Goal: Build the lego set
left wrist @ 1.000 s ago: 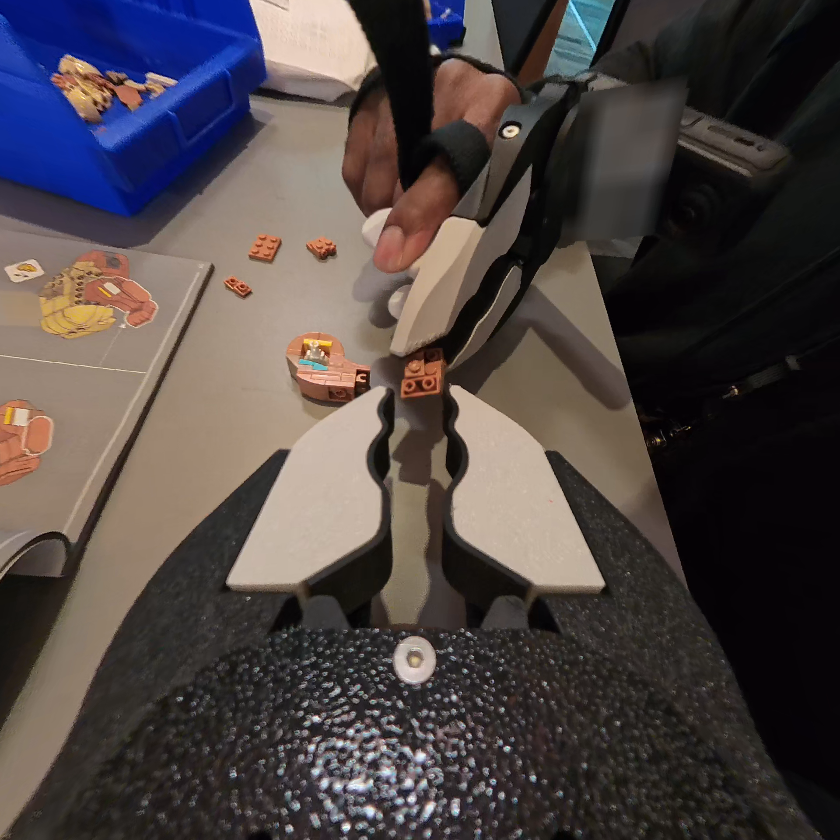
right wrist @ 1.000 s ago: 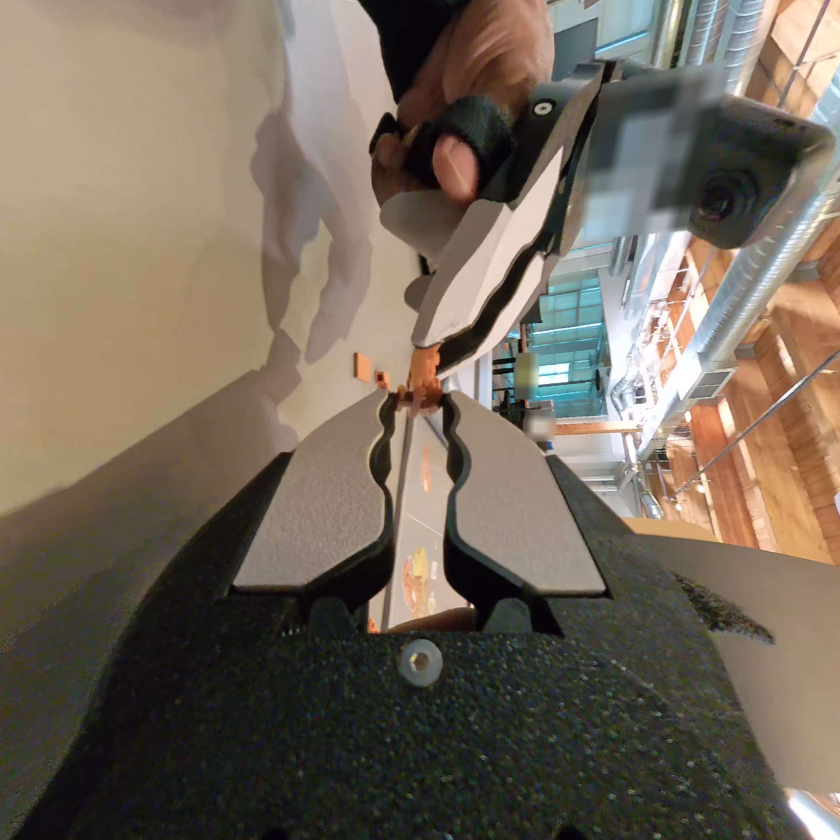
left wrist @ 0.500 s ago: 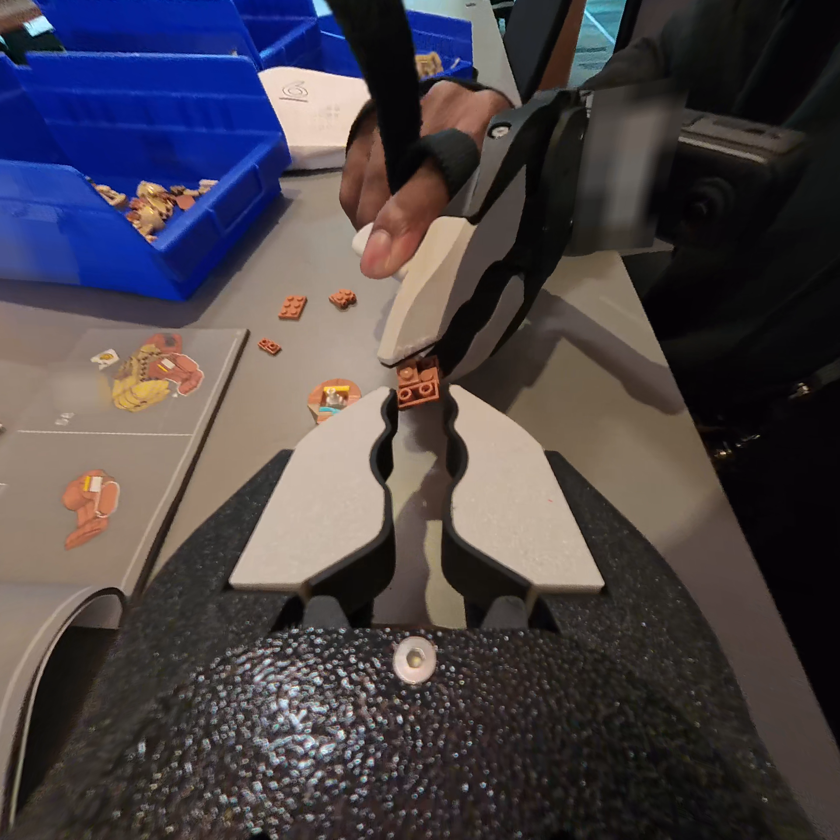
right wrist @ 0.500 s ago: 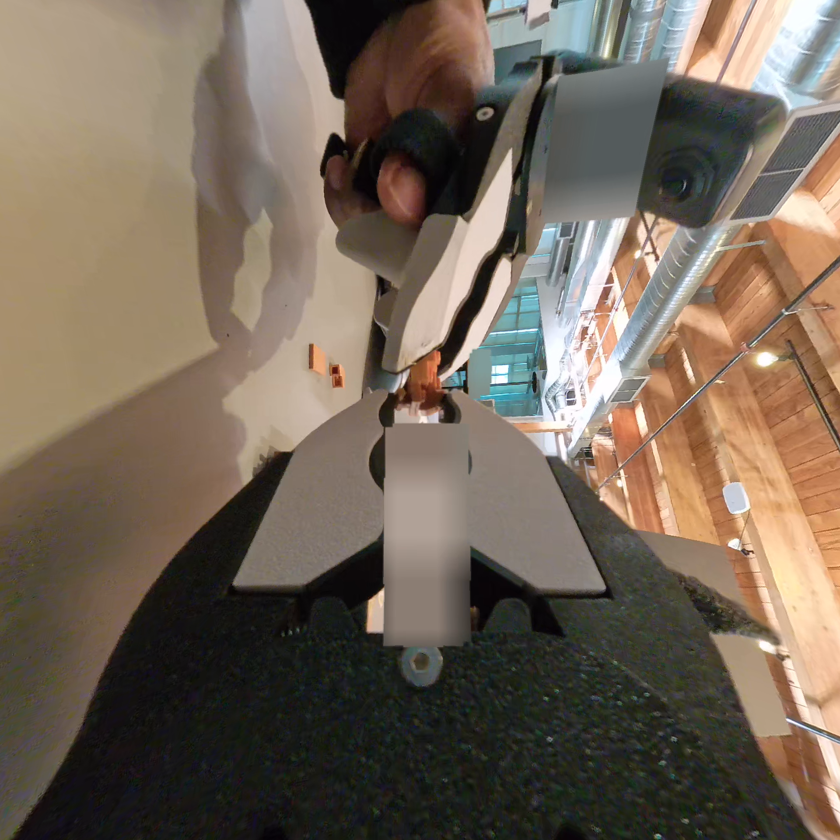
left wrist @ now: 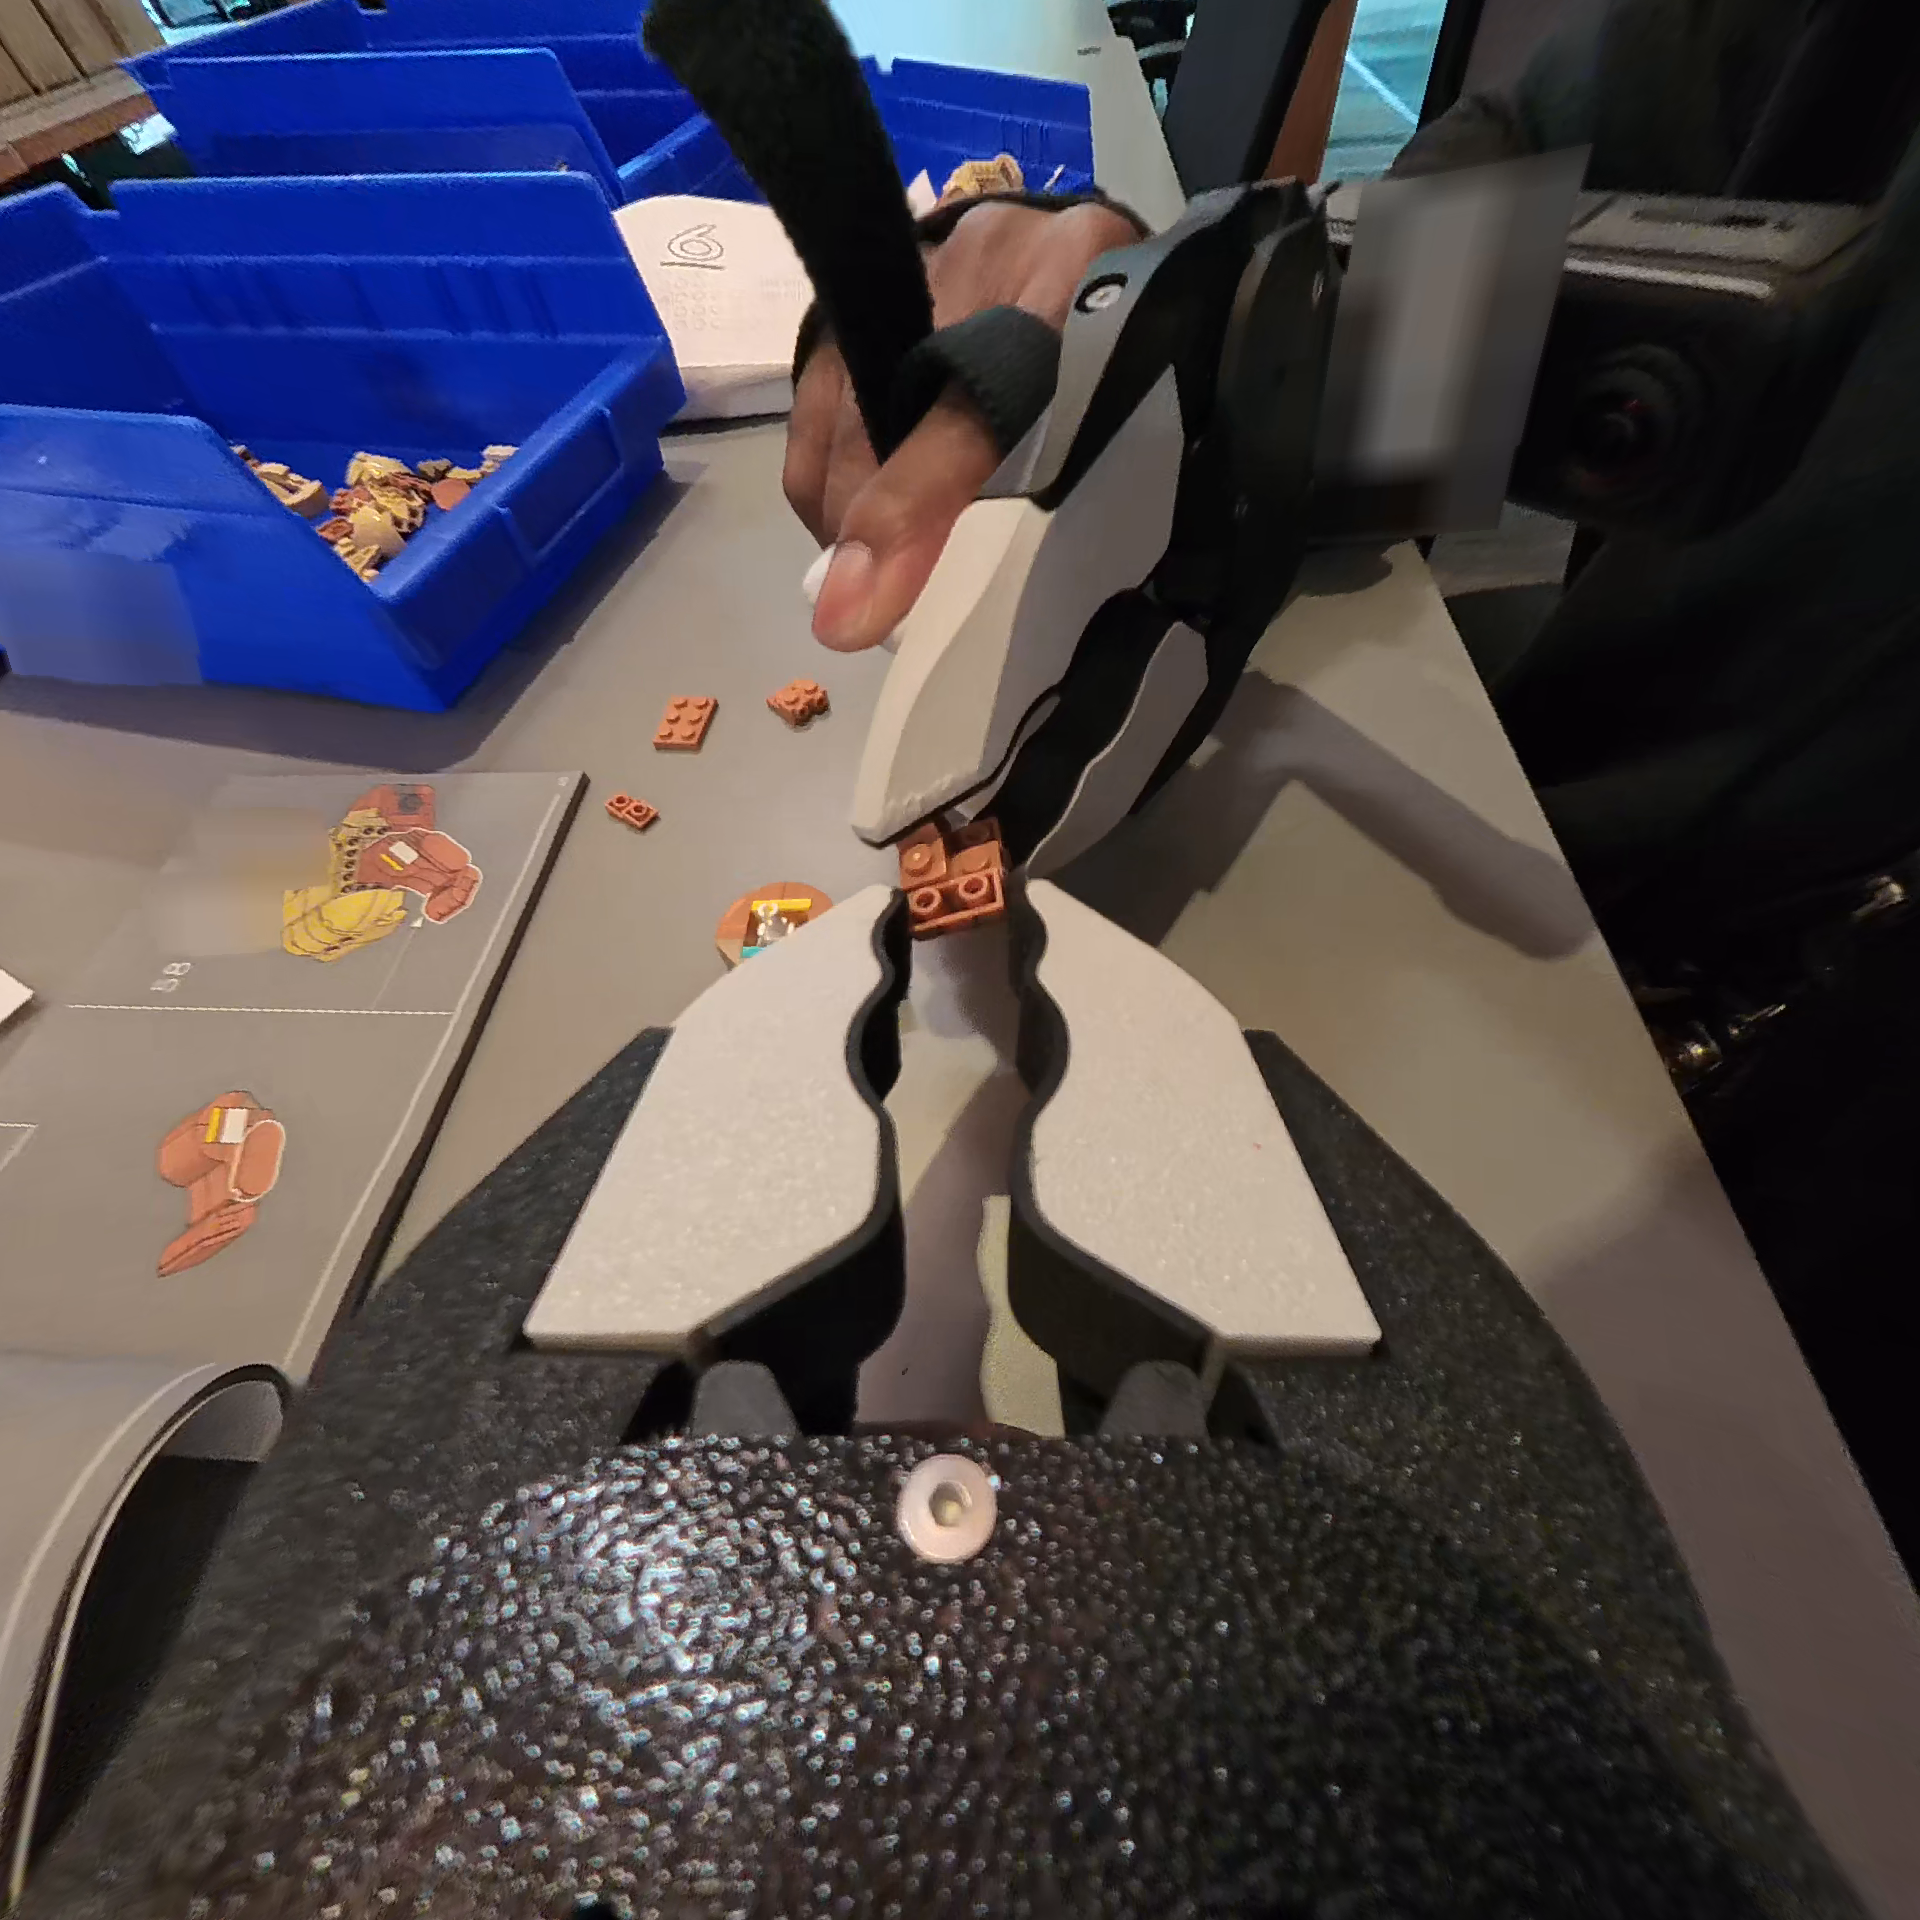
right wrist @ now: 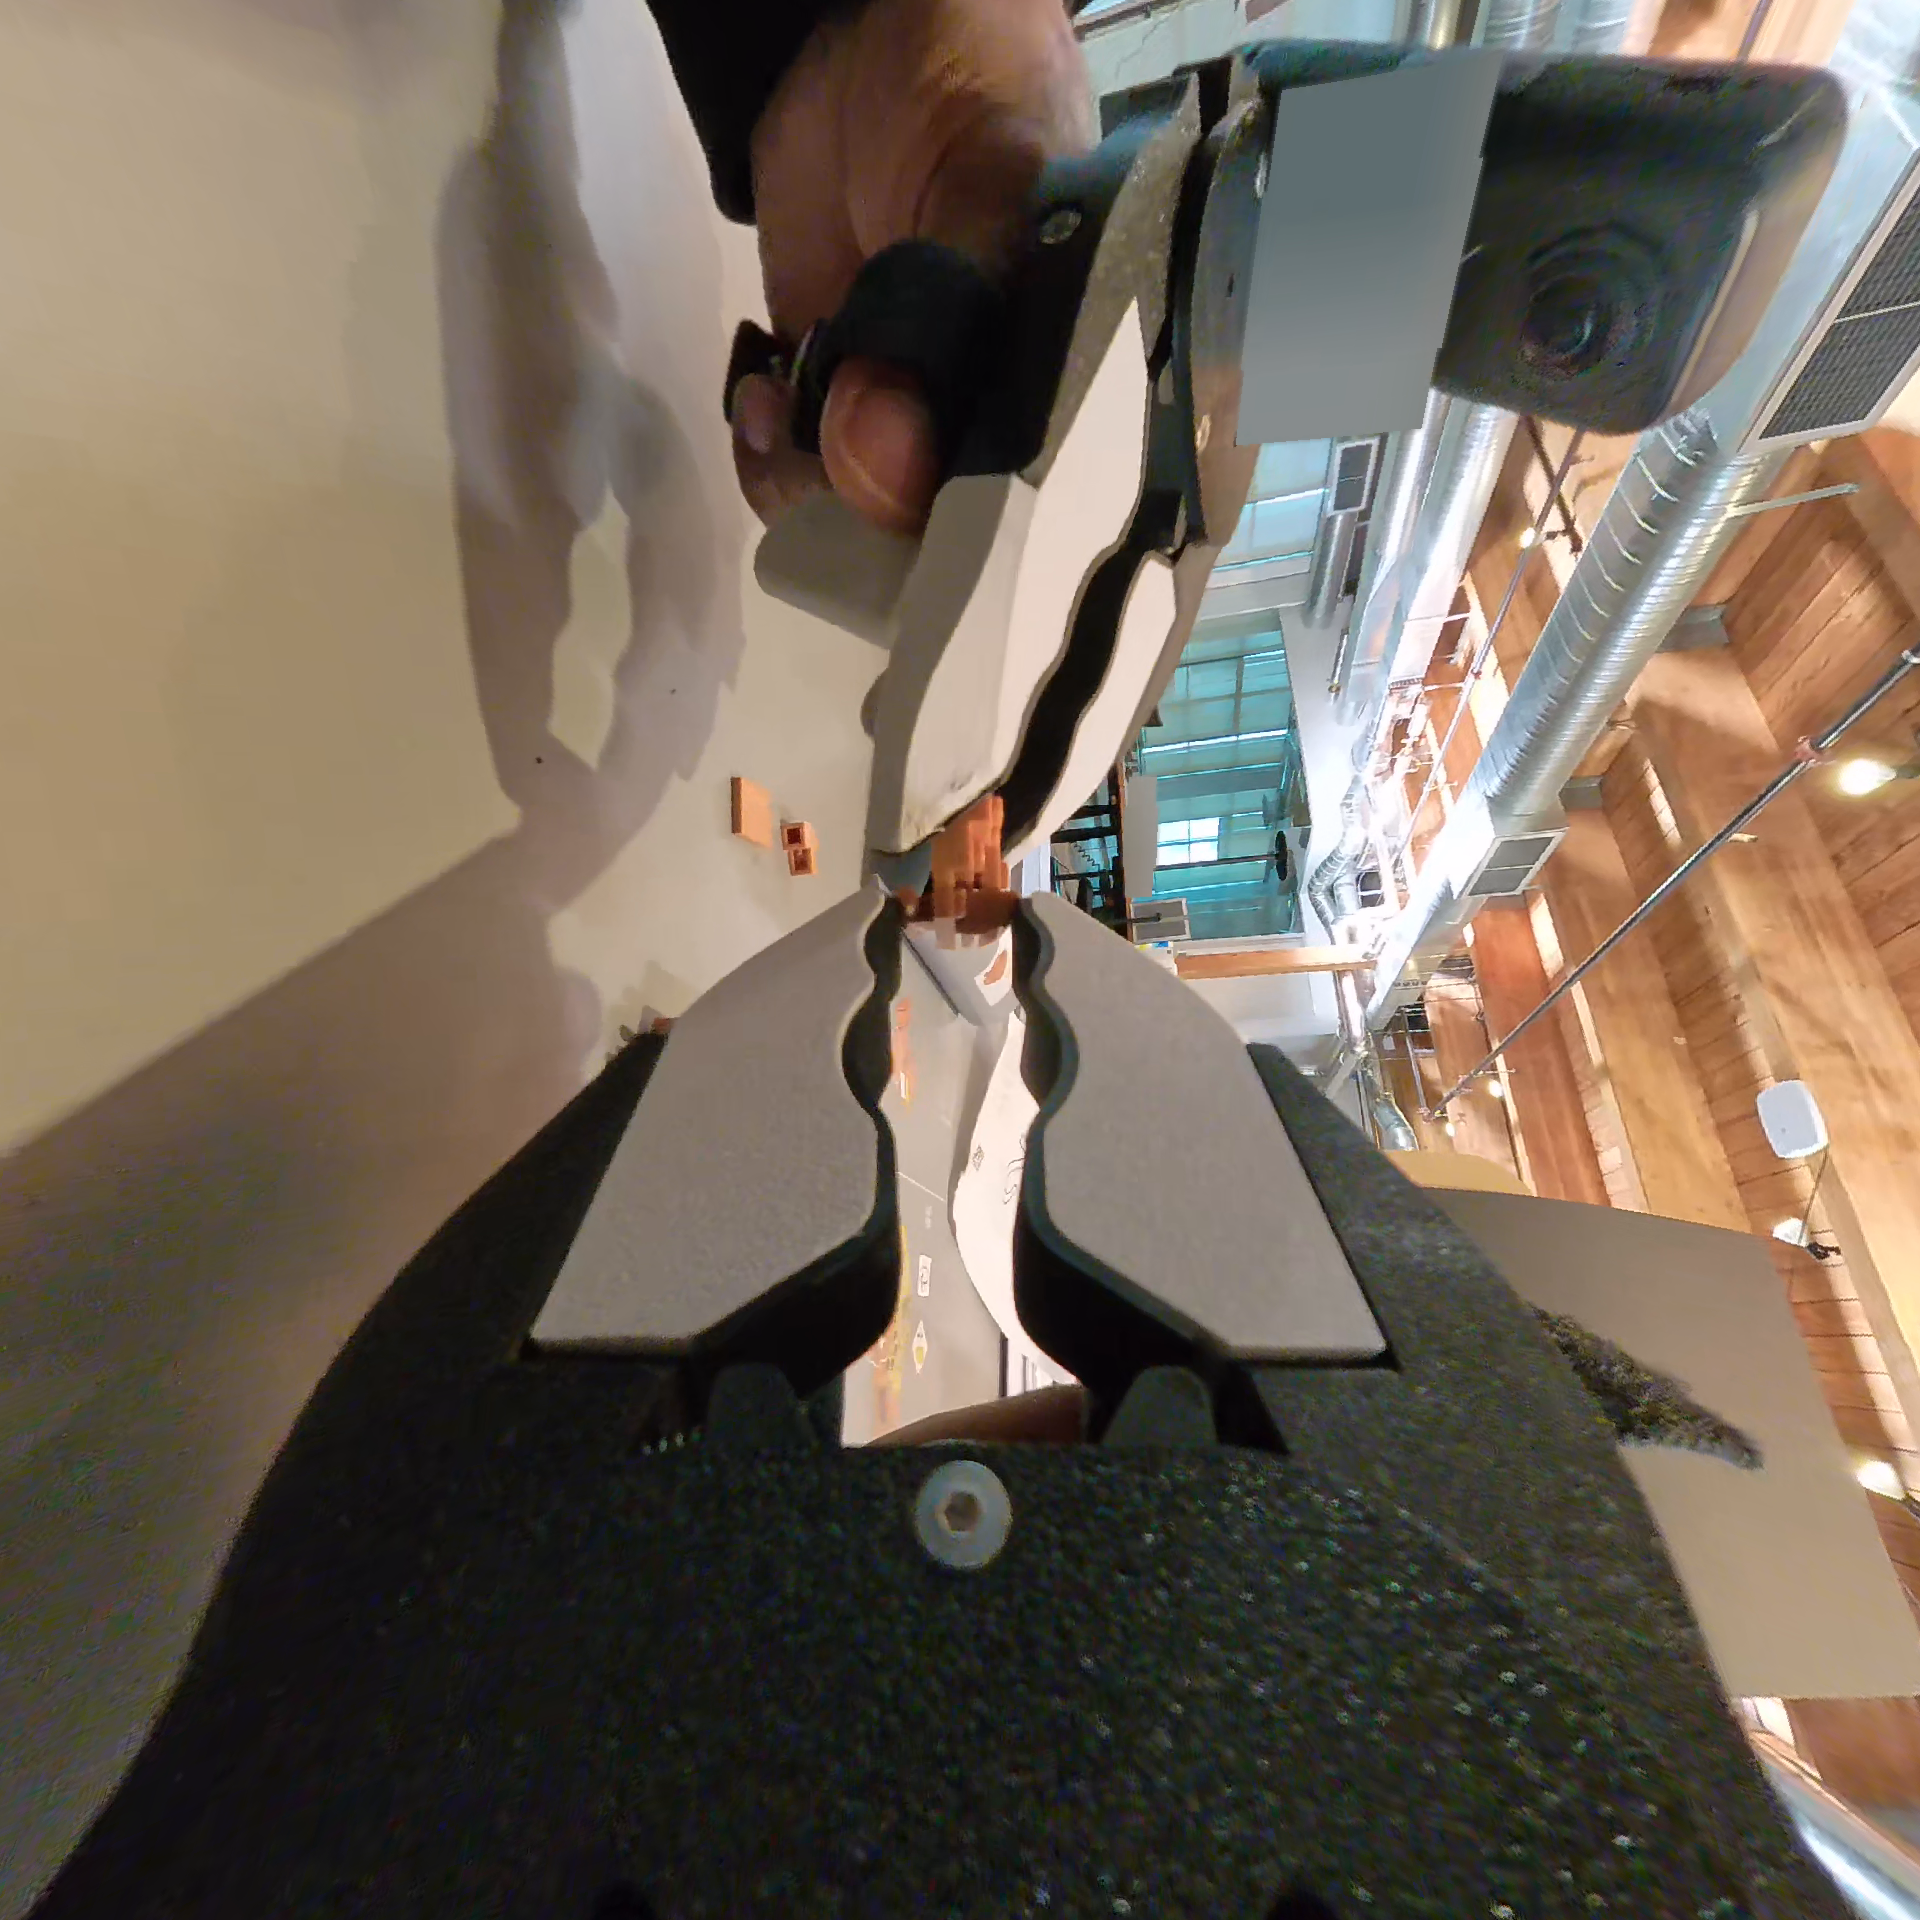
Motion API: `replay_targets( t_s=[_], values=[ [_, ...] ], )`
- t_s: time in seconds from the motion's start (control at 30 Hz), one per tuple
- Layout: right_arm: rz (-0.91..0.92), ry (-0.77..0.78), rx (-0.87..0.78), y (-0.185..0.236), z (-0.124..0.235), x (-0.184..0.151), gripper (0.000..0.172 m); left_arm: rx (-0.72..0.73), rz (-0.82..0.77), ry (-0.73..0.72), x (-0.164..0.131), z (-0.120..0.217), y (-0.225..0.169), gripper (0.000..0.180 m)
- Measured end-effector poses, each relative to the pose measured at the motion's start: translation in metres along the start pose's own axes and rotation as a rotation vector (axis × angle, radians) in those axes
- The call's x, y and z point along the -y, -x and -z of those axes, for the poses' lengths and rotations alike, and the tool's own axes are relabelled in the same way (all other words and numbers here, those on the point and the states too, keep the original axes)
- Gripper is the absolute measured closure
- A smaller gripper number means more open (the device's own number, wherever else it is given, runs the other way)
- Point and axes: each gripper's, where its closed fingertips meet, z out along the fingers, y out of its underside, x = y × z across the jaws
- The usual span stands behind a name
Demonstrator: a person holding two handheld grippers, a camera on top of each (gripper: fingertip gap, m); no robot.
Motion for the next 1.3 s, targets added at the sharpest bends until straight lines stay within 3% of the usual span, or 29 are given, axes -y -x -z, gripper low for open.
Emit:
replay_targets(
  t_s=[0.43,0.7,0.9,1.3],
  values=[
    [-0.065,-0.044,0.042,-0.001,0.004,0.009,0.153,-0.029,-0.074,-0.037,0.006,0.002,-0.007,0.162],
    [-0.290,-0.121,0.114,-0.002,0.006,0.013,0.153,0.073,-0.355,-0.093,0.013,0.020,-0.003,0.158],
    [-0.408,-0.161,0.185,0.003,0.007,0.020,0.152,0.111,-0.561,-0.082,0.008,0.013,-0.009,0.163],
    [-0.453,-0.173,0.192,0.001,0.008,0.023,0.152,0.171,-0.663,-0.155,0.019,0.008,-0.013,0.168]
  ],
)
